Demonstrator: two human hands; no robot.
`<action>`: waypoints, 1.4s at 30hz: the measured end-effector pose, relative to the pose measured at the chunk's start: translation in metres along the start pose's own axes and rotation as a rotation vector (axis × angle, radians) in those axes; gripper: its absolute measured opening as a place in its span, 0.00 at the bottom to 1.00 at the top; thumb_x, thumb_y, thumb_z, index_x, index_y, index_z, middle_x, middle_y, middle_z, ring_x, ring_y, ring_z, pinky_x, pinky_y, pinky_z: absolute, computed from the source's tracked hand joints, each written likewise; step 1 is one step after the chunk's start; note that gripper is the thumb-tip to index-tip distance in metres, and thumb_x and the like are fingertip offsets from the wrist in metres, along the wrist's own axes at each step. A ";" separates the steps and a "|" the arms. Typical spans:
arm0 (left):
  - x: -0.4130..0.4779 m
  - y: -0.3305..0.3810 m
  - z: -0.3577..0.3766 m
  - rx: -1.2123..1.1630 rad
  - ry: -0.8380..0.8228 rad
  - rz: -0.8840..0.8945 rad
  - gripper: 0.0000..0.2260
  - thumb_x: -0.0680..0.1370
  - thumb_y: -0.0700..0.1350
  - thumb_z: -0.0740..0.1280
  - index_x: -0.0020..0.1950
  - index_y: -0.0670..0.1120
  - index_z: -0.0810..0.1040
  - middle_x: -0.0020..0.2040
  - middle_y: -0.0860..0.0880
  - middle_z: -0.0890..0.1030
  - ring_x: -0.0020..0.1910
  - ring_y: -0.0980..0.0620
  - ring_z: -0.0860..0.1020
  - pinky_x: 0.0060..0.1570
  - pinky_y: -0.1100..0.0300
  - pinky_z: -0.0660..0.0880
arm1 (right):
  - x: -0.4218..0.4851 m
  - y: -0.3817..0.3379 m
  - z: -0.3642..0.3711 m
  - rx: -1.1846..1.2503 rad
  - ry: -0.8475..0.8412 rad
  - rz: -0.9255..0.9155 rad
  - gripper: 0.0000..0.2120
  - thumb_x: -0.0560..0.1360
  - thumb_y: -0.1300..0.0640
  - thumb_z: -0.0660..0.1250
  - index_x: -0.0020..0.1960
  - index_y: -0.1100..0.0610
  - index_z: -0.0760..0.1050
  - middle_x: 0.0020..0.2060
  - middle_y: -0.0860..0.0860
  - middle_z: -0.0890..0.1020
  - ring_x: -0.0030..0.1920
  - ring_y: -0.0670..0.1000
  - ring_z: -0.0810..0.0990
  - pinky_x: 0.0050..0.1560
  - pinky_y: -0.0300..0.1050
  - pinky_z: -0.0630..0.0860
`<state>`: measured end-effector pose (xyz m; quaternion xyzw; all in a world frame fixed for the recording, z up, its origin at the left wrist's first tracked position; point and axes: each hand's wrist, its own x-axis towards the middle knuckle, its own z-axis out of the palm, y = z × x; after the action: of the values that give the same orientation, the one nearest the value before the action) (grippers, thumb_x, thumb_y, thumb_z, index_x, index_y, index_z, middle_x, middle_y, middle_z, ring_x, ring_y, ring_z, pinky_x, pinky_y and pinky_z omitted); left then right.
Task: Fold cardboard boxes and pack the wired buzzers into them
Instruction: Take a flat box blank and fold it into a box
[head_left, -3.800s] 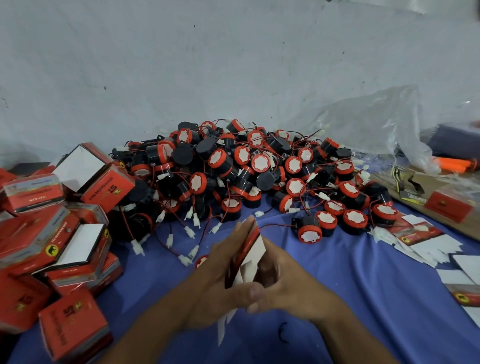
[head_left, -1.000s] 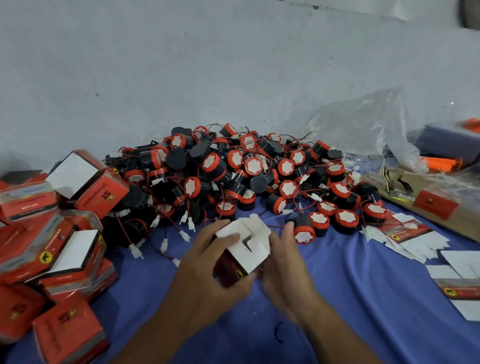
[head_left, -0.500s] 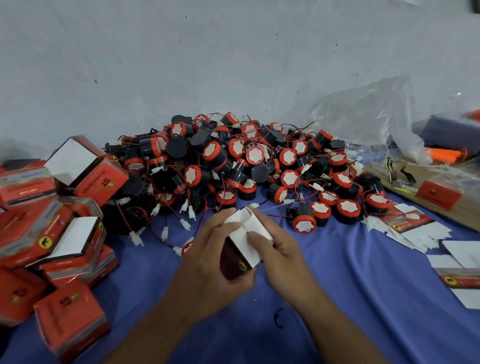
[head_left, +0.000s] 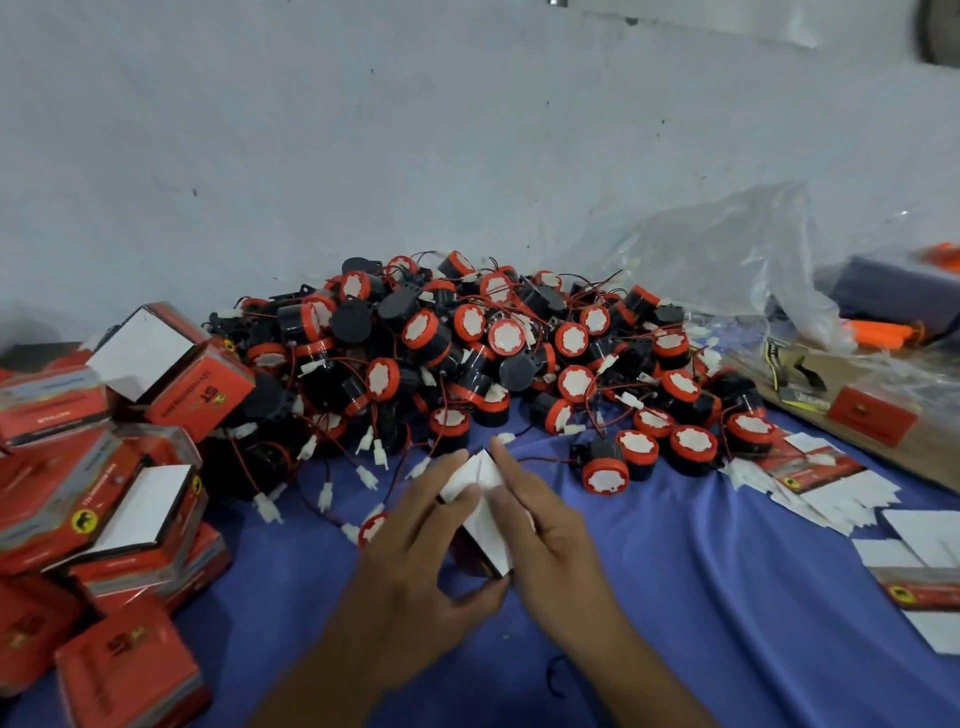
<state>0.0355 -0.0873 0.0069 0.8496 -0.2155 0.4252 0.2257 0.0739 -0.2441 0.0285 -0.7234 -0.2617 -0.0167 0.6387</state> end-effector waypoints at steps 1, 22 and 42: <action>0.000 0.001 0.000 0.005 -0.004 -0.004 0.29 0.73 0.55 0.74 0.68 0.44 0.70 0.74 0.45 0.68 0.71 0.43 0.71 0.57 0.51 0.79 | 0.000 0.000 0.001 -0.021 0.011 -0.019 0.19 0.81 0.46 0.61 0.70 0.36 0.69 0.66 0.35 0.76 0.68 0.40 0.74 0.68 0.48 0.73; 0.030 -0.017 -0.052 0.157 -0.378 0.099 0.20 0.75 0.62 0.66 0.58 0.49 0.77 0.56 0.53 0.78 0.62 0.52 0.71 0.63 0.59 0.66 | 0.006 -0.006 -0.035 -0.688 -0.289 -0.312 0.30 0.72 0.37 0.73 0.68 0.48 0.70 0.70 0.32 0.64 0.77 0.39 0.54 0.75 0.39 0.58; 0.031 -0.021 -0.055 -0.295 -0.482 -0.603 0.09 0.75 0.57 0.71 0.50 0.60 0.72 0.34 0.46 0.73 0.27 0.55 0.67 0.31 0.61 0.67 | 0.010 0.020 -0.019 -0.634 -0.073 -0.296 0.26 0.72 0.41 0.75 0.62 0.42 0.64 0.60 0.38 0.65 0.58 0.40 0.68 0.56 0.37 0.70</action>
<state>0.0299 -0.0446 0.0577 0.9085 -0.0623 0.0933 0.4025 0.0968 -0.2593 0.0175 -0.8401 -0.3680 -0.1638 0.3632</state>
